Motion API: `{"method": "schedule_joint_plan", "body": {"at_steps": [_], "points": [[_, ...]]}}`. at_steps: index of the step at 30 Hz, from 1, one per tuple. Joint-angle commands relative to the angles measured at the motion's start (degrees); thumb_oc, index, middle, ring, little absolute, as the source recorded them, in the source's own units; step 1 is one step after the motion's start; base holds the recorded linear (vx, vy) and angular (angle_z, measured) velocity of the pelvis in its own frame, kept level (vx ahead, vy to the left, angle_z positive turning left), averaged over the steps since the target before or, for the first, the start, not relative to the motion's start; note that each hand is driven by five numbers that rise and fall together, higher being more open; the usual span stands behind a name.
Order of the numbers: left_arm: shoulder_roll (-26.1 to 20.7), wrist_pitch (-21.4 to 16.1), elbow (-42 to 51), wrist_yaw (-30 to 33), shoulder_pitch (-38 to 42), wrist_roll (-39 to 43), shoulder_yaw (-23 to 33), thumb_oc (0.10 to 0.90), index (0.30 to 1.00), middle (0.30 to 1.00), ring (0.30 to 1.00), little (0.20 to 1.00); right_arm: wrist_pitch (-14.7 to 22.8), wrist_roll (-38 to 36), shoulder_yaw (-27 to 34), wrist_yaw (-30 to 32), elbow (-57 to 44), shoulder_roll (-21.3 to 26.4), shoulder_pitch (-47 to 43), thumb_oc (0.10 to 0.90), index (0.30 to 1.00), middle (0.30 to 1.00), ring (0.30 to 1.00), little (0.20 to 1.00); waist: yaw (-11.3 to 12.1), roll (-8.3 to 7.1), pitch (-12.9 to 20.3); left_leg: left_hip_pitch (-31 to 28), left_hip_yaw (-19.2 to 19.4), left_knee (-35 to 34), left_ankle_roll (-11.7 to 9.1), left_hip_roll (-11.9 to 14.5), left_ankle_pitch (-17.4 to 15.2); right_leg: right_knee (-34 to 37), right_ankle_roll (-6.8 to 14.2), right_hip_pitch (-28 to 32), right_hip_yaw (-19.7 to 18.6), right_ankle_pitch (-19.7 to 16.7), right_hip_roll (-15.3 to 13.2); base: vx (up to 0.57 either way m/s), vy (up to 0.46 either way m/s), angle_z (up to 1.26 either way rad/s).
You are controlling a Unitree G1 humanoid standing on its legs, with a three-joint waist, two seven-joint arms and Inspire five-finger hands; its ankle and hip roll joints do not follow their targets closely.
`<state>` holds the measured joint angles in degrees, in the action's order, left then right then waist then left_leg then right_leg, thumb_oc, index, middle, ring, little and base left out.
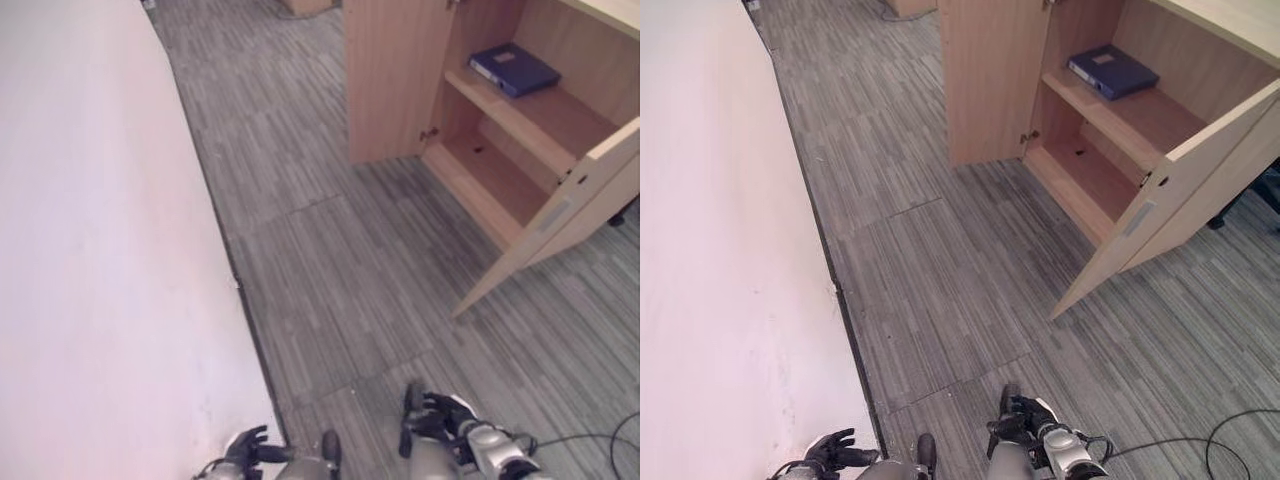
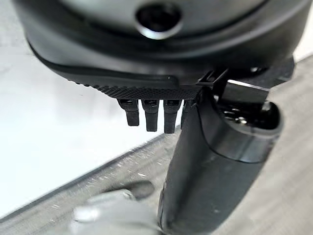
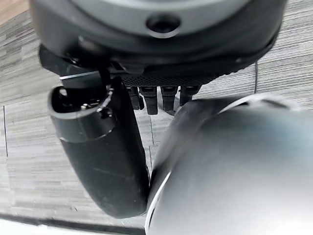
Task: Put the empty folder in the office cabinet
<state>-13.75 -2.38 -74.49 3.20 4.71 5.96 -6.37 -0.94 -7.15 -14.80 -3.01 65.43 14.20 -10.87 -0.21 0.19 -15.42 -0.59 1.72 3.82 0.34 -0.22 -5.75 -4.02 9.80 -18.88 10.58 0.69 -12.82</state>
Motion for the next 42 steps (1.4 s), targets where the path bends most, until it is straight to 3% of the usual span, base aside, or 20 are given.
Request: {"method": "schedule_joint_plan", "body": {"at_steps": [1,6,11,12,14,16,18,20,21,22,26,29,32,33,35,36,37,38,41,42], "points": [[-3.0,0.0,-0.5,1.5,-4.8,0.5,0.4,0.800,0.900,0.900,0.900,0.900,-1.6,0.1,-1.0,1.1,4.5,3.5,3.9,0.800,0.900,0.900,0.900,0.900,-0.4,0.44,0.2,-3.8,-2.9,0.0,1.2,-2.8,-4.6,2.0,-2.0,3.5,0.3,-9.3,4.2,0.30,-0.241,0.92],[-2.3,0.2,-1.2,1.4,-4.4,0.0,-0.5,0.800,0.900,0.900,0.900,0.900,-1.4,-3.3,1.2,1.0,7.9,4.0,4.8,0.800,0.900,0.900,0.900,0.900,-1.0,0.39,1.8,-3.8,-4.0,-2.4,-0.1,-0.4,-3.5,1.8,-2.7,3.4,1.3,-8.4,5.9,0.26,-0.213,0.37],[-3.2,-0.2,0.6,3.6,-2.0,-1.9,-3.0,0.800,0.900,0.900,0.900,0.900,-0.3,-5.8,2.6,2.6,7.4,5.2,4.6,0.800,0.900,0.900,0.900,0.900,-2.1,1.19,2.0,-3.6,-3.5,-4.7,-1.6,2.4,-0.8,-2.2,-4.5,1.3,1.4,-4.4,7.7,0.23,-0.165,0.02],[-3.5,-1.0,3.8,3.8,-0.5,-1.1,-3.9,0.800,0.900,0.900,0.900,0.900,-0.3,-5.3,2.6,2.7,7.5,5.3,5.7,0.800,0.900,0.900,0.900,0.900,-2.6,1.33,2.0,-3.5,-3.0,-1.0,-2.8,3.7,0.2,-3.8,-5.9,3.1,1.2,-1.6,8.5,0.21,-0.183,0.07],[-4.1,-1.0,6.6,3.8,-0.2,-2.8,-5.6,0.800,0.900,0.900,0.900,0.900,-0.6,-4.3,2.1,2.7,8.0,5.4,6.1,0.800,0.900,0.900,0.900,0.900,-2.7,0.88,1.8,-0.8,-2.3,8.6,-3.7,3.2,3.4,-3.6,-7.2,5.9,1.1,-0.2,9.2,0.18,-0.176,0.38],[-5.3,-0.6,8.9,3.8,-1.0,-6.8,-7.6,0.800,0.900,0.900,0.900,0.900,-0.9,-3.4,2.3,2.9,8.6,5.9,6.7,0.800,0.900,0.900,0.900,0.900,-2.2,0.01,1.0,4.3,-0.1,22.2,-3.2,4.1,7.0,-3.4,-9.1,9.9,0.8,1.9,9.8,0.12,-0.134,0.19],[-5.5,-0.5,9.1,4.2,-1.6,-6.9,-7.0,0.800,0.900,0.900,0.900,0.900,-1.2,-3.1,2.6,3.1,8.7,6.1,6.9,0.800,0.900,0.900,0.900,0.900,-1.4,-0.37,0.4,7.9,1.2,26.0,-2.4,4.9,5.2,-3.8,-9.3,12.1,0.2,3.7,9.9,0.19,-0.070,-0.45],[-5.0,-0.3,7.5,4.5,-2.4,-6.4,-5.9,0.800,0.900,0.900,0.900,0.900,-1.3,-3.0,2.9,2.9,8.9,6.1,7.0,0.800,0.900,0.900,0.900,0.900,-0.4,-1.51,0.9,12.7,2.4,19.9,-1.1,3.2,2.1,-3.3,-8.8,13.7,-0.1,4.2,8.5,0.23,0.032,-0.03],[-4.5,-0.1,6.1,4.6,-3.2,-6.4,-5.4,0.800,0.900,0.900,0.900,0.900,-1.4,-2.8,3.0,2.7,9.5,6.2,7.6,0.800,0.900,0.900,0.900,0.900,0.4,-1.37,1.3,15.8,1.6,12.9,-1.7,3.1,4.0,-2.8,-8.6,15.6,0.0,5.3,8.4,0.29,0.114,0.21],[-4.3,-0.1,5.7,4.6,-3.6,-6.1,-5.2,0.800,0.900,0.900,0.900,0.900,-1.3,-2.7,3.0,2.9,9.9,6.1,7.7,0.800,0.900,0.900,0.900,0.900,1.2,-0.73,1.1,17.5,0.1,6.8,-2.8,3.8,9.1,-2.5,-8.5,17.5,-0.1,6.1,9.0,0.30,0.124,-0.01],[-3.3,0.0,3.3,4.5,-3.8,-4.5,-4.4,0.800,0.900,0.900,0.900,0.900,-1.4,-2.4,3.6,2.5,12.8,5.5,8.8,0.800,0.900,0.900,0.900,0.900,3.0,0.06,1.6,20.0,-2.6,-7.9,-4.6,6.4,14.3,-2.3,-7.9,22.3,-1.5,8.9,9.4,0.35,0.133,-0.46],[-2.0,0.7,0.3,3.7,-5.6,-3.0,-2.1,0.800,0.900,0.900,0.900,0.900,-2.0,-2.0,5.4,1.2,15.6,4.7,10.4,0.800,0.900,0.900,0.900,0.900,4.0,0.90,3.7,19.8,-3.0,-8.8,-5.8,8.2,15.7,-1.6,-6.6,27.2,-3.8,10.6,9.5,0.45,0.205,-0.33],[-2.1,0.9,-1.2,3.2,-6.1,-3.1,-1.3,0.800,0.900,0.900,0.900,0.900,-2.1,-1.8,5.7,0.8,15.8,4.0,10.5,0.800,0.900,0.900,0.900,0.900,4.4,0.66,5.0,18.5,-2.1,-8.8,-5.8,7.9,17.4,-0.9,-5.8,28.4,-4.3,10.7,8.0,0.44,0.261,-0.43],[-2.6,1.2,-1.6,2.9,-6.3,-3.5,-1.2,0.800,0.900,0.900,0.900,0.900,-2.4,-1.9,5.5,0.2,15.3,3.4,10.5,0.800,0.900,0.900,0.900,0.900,4.7,0.15,5.6,18.8,-1.4,-6.0,-5.1,6.7,17.7,-0.8,-4.9,28.5,-5.1,10.0,6.1,0.47,0.346,-0.56],[-2.9,1.2,-1.4,2.9,-6.1,-3.5,-1.2,0.800,0.900,0.900,0.900,0.900,-2.4,-2.0,5.1,0.0,14.8,3.3,10.1,0.800,0.900,0.900,0.900,0.900,4.8,-0.11,5.7,19.9,-1.0,-3.5,-4.9,6.1,16.9,-0.8,-4.6,28.0,-5.1,9.5,5.2,0.25,0.219,-0.29],[-3.5,1.1,-0.8,3.1,-5.5,-2.7,-0.9,0.800,0.900,0.900,0.900,0.900,-2.5,-1.4,3.7,0.0,13.9,2.9,8.9,0.800,0.900,0.900,0.900,0.900,5.3,-0.67,5.6,23.5,-0.5,3.6,-3.9,4.7,14.0,-0.6,-4.0,26.9,-4.7,8.5,3.4,0.12,0.116,-0.08],[-3.5,1.2,-0.8,3.1,-5.5,-2.7,-0.8,0.800,0.900,0.900,0.900,0.900,-2.5,-1.4,3.7,0.0,13.9,2.9,8.9,0.800,0.900,0.900,0.900,0.900,5.3,-0.66,5.7,23.7,-0.6,3.8,-3.9,4.7,13.9,-0.6,-4.0,26.8,-4.7,8.5,3.4,0.24,0.243,-0.09],[-3.9,1.1,-0.3,3.3,-5.0,-1.6,-0.5,0.800,0.900,0.900,0.900,0.900,-2.5,0.0,1.4,-0.1,12.2,2.6,6.6,0.800,0.900,0.900,0.900,0.900,6.2,-1.01,5.7,26.9,0.1,9.7,-3.0,3.4,10.2,-0.3,-3.6,26.3,-3.5,7.9,1.5,0.13,0.130,0.01],[-4.5,0.9,0.3,3.2,-4.7,-2.2,-1.3,0.800,0.900,0.900,0.900,0.900,-2.8,2.0,-2.4,-1.9,9.6,2.2,4.0,0.800,0.900,0.900,0.900,0.900,8.0,-1.21,6.1,28.8,0.8,14.3,-1.6,1.9,6.3,-0.1,-2.6,26.4,-2.1,5.7,-0.8,0.24,0.200,-0.12],[-4.4,0.9,0.2,3.2,-4.7,-2.3,-1.3,0.800,0.900,0.900,0.900,0.900,-2.8,2.0,-2.4,-1.9,9.6,2.2,4.0,0.800,0.900,0.900,0.900,0.900,7.9,-1.18,6.2,28.9,0.7,14.2,-1.6,1.9,6.4,-0.1,-2.6,26.3,-2.1,5.7,-0.8,0.09,0.067,0.08]]}}
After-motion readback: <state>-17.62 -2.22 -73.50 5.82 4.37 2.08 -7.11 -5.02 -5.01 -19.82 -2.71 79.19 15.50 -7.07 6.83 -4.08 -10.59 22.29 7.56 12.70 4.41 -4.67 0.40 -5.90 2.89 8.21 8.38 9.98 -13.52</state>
